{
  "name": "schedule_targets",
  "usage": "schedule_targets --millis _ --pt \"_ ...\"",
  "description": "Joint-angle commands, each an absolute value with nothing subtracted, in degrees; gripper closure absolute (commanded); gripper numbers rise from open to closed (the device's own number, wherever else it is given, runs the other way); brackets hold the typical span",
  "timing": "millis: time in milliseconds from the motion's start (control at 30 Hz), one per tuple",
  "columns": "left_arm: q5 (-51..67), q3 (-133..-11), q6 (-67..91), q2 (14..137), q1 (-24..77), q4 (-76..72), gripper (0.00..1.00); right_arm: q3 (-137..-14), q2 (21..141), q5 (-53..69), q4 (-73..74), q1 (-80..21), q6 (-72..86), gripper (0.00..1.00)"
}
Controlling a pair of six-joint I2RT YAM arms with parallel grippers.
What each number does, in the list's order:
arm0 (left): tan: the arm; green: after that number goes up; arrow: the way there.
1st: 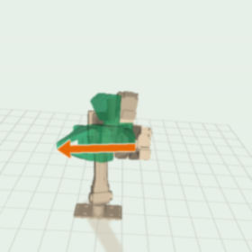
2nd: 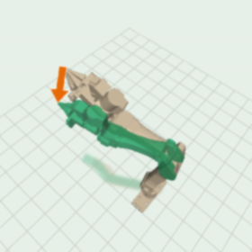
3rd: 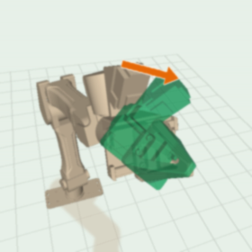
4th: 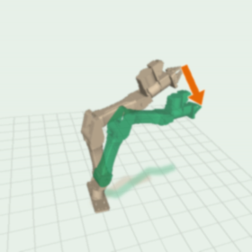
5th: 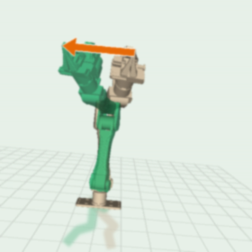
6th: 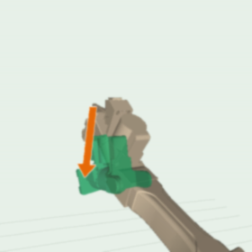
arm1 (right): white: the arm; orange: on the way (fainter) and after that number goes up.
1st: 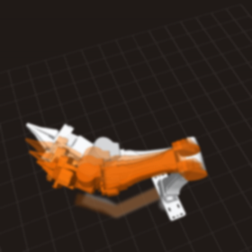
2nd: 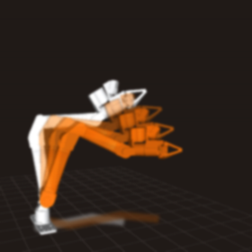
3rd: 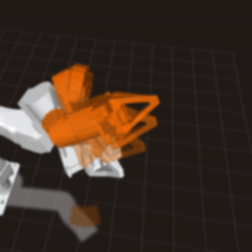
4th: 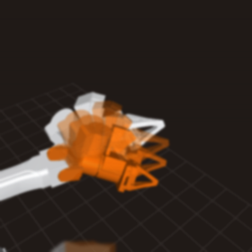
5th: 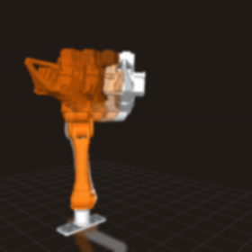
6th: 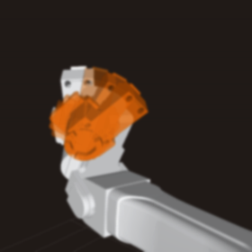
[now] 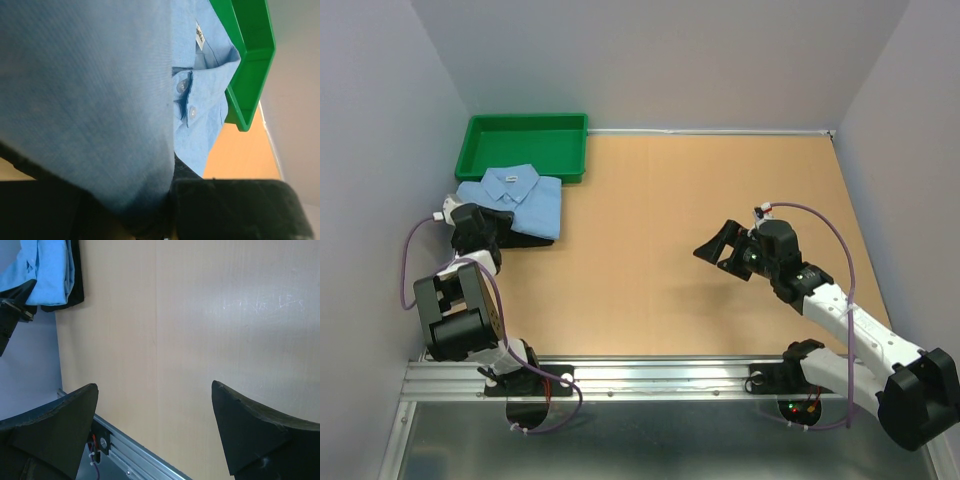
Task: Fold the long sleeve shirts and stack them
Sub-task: Neatly place the folded shirt to the corner
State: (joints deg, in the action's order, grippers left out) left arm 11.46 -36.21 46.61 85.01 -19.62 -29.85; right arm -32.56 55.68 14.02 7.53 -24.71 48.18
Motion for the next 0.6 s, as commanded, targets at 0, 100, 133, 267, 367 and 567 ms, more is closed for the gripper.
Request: schedule_targets --millis 0,100,133,267,367,567 --pt "10.5 -33.8 44.1 83.6 -20.5 -38.0 1.00 -35.8 55.5 14.7 6.8 -24.3 47.1 0.00" --pt "10.5 -31.4 43.9 84.3 -20.9 -41.7 1.00 -35.8 55.6 14.9 6.9 -24.3 46.9 0.00" --pt "10.5 -30.8 44.1 84.4 -21.2 -43.3 1.00 -35.8 55.6 15.0 6.9 -24.3 46.8 0.00" --pt "10.4 -27.2 46.7 84.7 -22.2 -47.5 1.00 -35.5 55.5 15.0 6.9 -24.3 46.4 0.00" --pt "10.3 -26.2 48.0 85.2 -22.7 -48.1 1.00 -35.5 55.5 15.1 6.9 -24.3 46.2 0.00" --pt "7.1 -26.7 48.5 82.8 -23.3 -44.2 0.60 -36.1 55.5 15.2 6.9 -24.3 44.9 0.00"
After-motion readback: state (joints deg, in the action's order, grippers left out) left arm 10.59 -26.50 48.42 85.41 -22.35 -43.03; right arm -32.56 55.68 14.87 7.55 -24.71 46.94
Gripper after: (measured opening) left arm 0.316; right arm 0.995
